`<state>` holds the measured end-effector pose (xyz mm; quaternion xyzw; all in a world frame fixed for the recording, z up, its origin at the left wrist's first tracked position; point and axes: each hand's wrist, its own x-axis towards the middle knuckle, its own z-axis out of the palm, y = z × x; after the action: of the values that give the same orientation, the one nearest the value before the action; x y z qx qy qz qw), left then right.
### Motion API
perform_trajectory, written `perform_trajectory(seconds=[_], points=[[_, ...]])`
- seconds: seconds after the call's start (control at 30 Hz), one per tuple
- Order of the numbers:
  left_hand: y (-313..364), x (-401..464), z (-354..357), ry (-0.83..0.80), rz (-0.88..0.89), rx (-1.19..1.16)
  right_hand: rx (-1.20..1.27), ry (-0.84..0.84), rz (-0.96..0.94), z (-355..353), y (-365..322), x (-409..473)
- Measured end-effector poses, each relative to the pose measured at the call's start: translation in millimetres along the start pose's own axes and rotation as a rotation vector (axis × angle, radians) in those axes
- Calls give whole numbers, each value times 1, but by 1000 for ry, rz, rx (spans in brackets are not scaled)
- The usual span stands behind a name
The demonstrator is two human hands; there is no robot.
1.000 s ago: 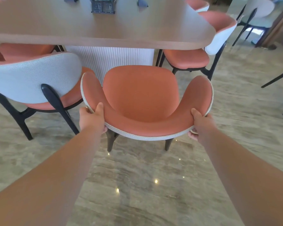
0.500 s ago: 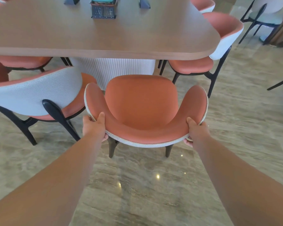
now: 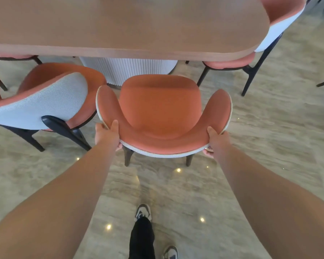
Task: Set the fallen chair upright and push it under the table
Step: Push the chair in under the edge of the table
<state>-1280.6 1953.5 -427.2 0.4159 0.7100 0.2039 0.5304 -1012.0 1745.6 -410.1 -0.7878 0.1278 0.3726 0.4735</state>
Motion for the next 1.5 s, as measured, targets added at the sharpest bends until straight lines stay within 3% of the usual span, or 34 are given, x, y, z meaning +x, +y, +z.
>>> perform_trajectory(seconds=[0.4,0.67,0.83,1.0,1.17,1.33,1.5], points=[[47,21,16,-9,-59,93,-43,-2,77,18,-52,20],[54,32,26,79,-55,218,-134,24,101,23,-65,28],[62,30,33,44,-272,-31,-127,-85,247,15,-76,34],[58,17,41,43,-311,-145,40,-130,394,12,-80,30],[61,-2,51,-84,-376,-275,195,-143,440,32,-80,18],[63,-4,51,-241,-641,-535,438,-158,559,37,-75,17],[64,7,45,-300,-712,-543,467,-175,599,38,-79,21]])
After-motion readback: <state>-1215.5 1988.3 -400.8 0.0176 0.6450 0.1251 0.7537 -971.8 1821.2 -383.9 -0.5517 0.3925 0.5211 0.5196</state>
